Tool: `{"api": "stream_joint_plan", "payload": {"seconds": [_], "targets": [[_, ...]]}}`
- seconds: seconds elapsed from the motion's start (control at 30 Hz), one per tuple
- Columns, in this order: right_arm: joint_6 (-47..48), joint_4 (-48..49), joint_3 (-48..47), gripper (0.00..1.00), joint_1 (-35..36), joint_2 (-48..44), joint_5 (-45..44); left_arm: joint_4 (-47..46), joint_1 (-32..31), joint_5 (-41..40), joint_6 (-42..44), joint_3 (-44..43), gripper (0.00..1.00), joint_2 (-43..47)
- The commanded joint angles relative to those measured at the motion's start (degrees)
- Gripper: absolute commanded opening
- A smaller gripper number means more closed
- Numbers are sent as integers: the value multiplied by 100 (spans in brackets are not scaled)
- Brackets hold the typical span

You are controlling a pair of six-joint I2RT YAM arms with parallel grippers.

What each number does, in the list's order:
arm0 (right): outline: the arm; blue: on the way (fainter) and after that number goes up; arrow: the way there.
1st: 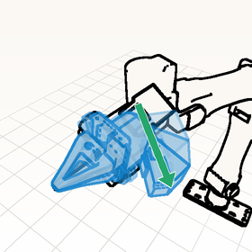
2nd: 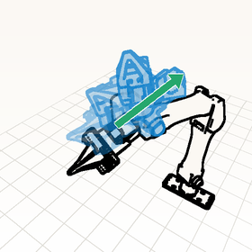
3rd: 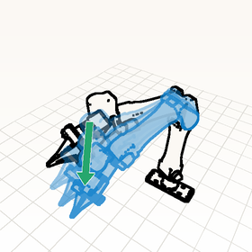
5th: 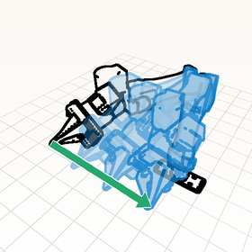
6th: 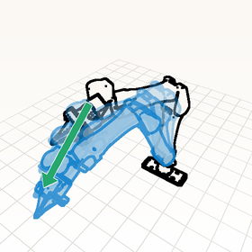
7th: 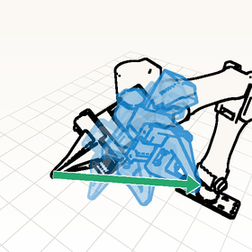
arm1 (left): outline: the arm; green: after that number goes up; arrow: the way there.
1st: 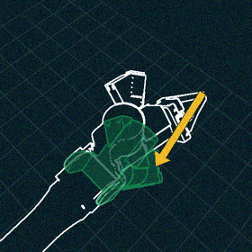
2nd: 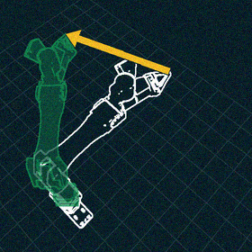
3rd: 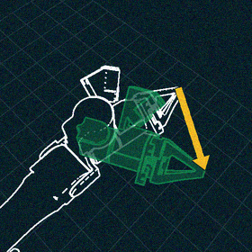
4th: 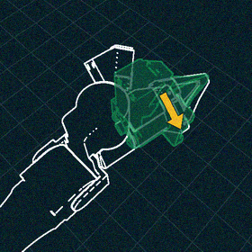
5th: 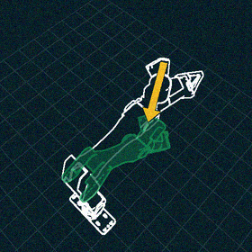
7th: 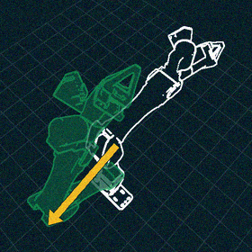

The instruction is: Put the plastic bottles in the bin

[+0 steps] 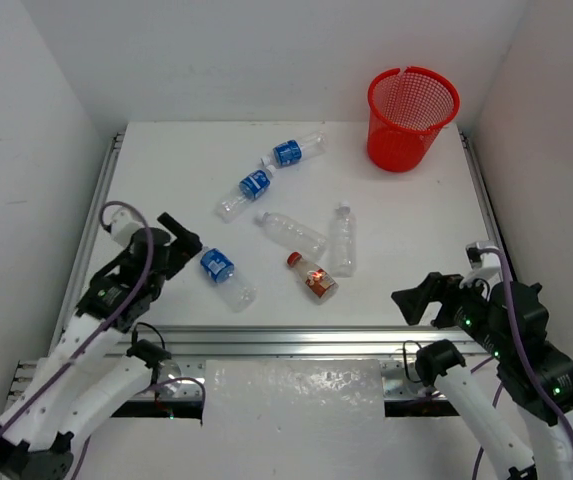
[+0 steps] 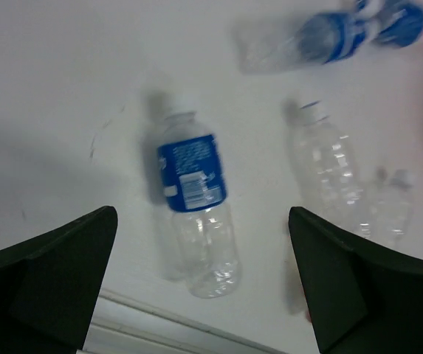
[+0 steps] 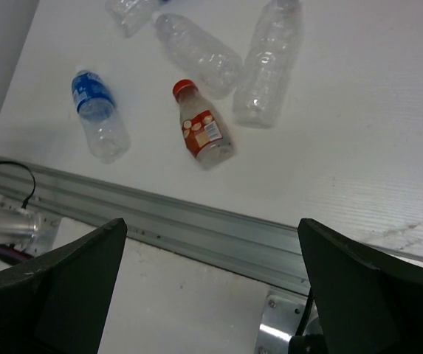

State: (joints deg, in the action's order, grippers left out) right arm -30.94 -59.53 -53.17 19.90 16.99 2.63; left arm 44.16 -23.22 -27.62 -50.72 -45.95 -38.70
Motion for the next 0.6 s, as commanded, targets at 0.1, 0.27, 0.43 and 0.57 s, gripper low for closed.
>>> {"api": "stream_joint_plan", "payload": {"seconds": [0.1, 0.27, 0.43, 0.57], "targets": [[70, 319, 184, 99, -30, 594, 958, -987, -24, 730, -1283, 982, 100, -1543], [132, 617, 526, 99, -30, 577, 1344, -2130, -33, 968, -1160, 1282, 100, -2431], [167, 899, 1018, 99, -30, 568, 1503, -2658, -42, 925, -1098, 1308, 99, -2968], [158, 1127, 1273, 99, -30, 621, 1608, -2939, -42, 890, -1098, 1396, 95, -3187]]}}
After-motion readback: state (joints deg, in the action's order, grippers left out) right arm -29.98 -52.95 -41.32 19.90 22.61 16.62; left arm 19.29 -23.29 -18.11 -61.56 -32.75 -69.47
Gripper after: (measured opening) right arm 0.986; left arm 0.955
